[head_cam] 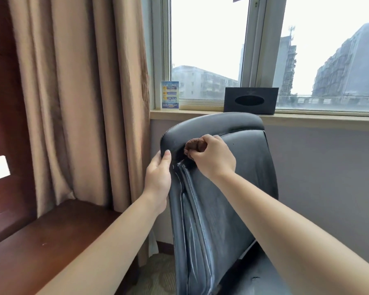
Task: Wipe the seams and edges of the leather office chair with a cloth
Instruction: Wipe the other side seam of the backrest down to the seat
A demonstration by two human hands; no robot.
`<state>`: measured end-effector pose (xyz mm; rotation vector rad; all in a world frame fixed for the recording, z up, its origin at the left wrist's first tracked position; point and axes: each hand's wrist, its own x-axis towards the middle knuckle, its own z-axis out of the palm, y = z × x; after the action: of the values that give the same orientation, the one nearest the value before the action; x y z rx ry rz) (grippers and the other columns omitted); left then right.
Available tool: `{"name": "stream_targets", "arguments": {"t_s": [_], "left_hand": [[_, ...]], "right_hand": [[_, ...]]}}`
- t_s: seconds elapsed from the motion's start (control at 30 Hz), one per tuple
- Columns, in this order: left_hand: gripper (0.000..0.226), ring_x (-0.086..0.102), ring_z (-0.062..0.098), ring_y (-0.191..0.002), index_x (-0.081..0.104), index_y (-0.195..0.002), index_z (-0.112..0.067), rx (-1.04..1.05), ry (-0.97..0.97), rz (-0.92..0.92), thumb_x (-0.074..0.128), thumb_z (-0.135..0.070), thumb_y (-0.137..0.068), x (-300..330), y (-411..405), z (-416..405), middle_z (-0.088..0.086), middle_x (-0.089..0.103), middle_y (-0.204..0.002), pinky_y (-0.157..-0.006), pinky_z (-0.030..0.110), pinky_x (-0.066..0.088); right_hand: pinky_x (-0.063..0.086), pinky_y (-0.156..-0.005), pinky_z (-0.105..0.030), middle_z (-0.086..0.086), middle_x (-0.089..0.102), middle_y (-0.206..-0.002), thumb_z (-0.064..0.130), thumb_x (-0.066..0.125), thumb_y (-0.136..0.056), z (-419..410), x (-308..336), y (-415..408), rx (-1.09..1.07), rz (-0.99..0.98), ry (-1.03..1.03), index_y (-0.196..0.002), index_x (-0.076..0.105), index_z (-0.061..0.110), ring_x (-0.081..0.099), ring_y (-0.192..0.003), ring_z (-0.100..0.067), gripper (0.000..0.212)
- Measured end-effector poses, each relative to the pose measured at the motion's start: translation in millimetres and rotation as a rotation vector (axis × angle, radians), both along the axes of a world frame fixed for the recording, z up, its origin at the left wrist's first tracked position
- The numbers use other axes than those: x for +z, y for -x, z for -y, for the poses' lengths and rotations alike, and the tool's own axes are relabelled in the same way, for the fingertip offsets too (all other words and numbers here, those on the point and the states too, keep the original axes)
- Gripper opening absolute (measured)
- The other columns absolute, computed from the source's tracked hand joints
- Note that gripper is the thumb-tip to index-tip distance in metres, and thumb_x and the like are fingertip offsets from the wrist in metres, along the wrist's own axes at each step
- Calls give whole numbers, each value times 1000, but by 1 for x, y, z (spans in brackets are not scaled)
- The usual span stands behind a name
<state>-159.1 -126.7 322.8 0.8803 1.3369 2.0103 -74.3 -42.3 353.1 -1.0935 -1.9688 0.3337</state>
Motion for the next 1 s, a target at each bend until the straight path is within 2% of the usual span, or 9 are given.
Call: {"name": "stream_targets", "arguments": {"t_s": [0.13, 0.23, 0.33, 0.47, 0.6, 0.73, 0.8, 0.93, 1.0], "left_hand": [[31, 43, -15, -79, 43, -134, -31, -2, -35, -17, 39, -30, -104, -2, 1, 0, -27, 51, -97, -90, 19, 32], [13, 47, -15, -74, 47, -104, -40, -24, -43, -5, 41, -28, -104, -5, 5, -5, -31, 49, -85, -71, 10, 38], [22, 58, -11, -80, 54, -86, -36, -51, -50, 7, 43, -25, -103, -4, 10, -10, -25, 62, -91, -72, 13, 43], [20, 68, -2, -87, 63, -96, -30, -96, -81, -6, 45, -24, -102, -3, 15, -12, -15, 74, -91, -78, 20, 49], [20, 64, -12, -70, 52, -84, -36, -60, -117, -15, 49, -25, -101, 2, 12, -13, -27, 69, -69, -74, 16, 46], [13, 65, 0, -98, 62, -97, -34, -52, -113, -4, 50, -31, -100, -1, 12, -17, -15, 72, -98, -88, 21, 48], [13, 65, 6, -103, 65, -99, -31, -33, -131, 19, 53, -32, -98, -4, 14, -18, -8, 72, -107, -91, 24, 49], [12, 68, -5, -78, 63, -91, -30, -61, -174, 75, 55, -25, -97, -5, 17, -18, -16, 73, -85, -65, 10, 51], [11, 70, 1, -83, 66, -97, -25, -71, -182, 100, 56, -24, -97, -6, 18, -17, -10, 75, -92, -66, 12, 52]], "right_hand": [[43, -65, -30, 8, 55, -115, 24, 59, -86, 1, -3, 5, 89, 11, -110, -111, 57, 26, 56, -95, -22, 25], [46, -73, -29, 13, 55, -119, 25, 62, -85, 5, -14, 2, 192, -42, -115, -116, 58, 28, 55, -97, -16, 31], [46, -73, -27, 16, 56, -113, 35, 67, -82, 9, -25, -1, 247, -45, -161, -110, 62, 28, 56, -92, -11, 29], [48, -75, -29, 15, 59, -109, 31, 69, -83, 8, -26, 0, 293, -75, -161, -106, 65, 25, 58, -92, -12, 24], [47, -73, -31, 12, 64, -99, 30, 65, -84, -1, -17, -3, 186, -88, -81, -103, 62, 29, 58, -92, -15, 19], [51, -72, -32, 11, 67, -89, 26, 67, -80, 4, -17, 0, 238, -135, -37, -96, 63, 30, 61, -86, -16, 16], [52, -73, -33, 11, 68, -88, 26, 69, -79, 10, -22, 1, 302, -128, -58, -96, 64, 29, 61, -84, -14, 18], [53, -73, -34, 11, 68, -87, 25, 73, -77, 10, -24, 0, 332, -151, -79, -95, 65, 29, 61, -83, -13, 20], [53, -74, -35, 11, 68, -86, 24, 74, -76, 11, -24, 1, 353, -169, -89, -94, 65, 28, 61, -82, -13, 21]]}}
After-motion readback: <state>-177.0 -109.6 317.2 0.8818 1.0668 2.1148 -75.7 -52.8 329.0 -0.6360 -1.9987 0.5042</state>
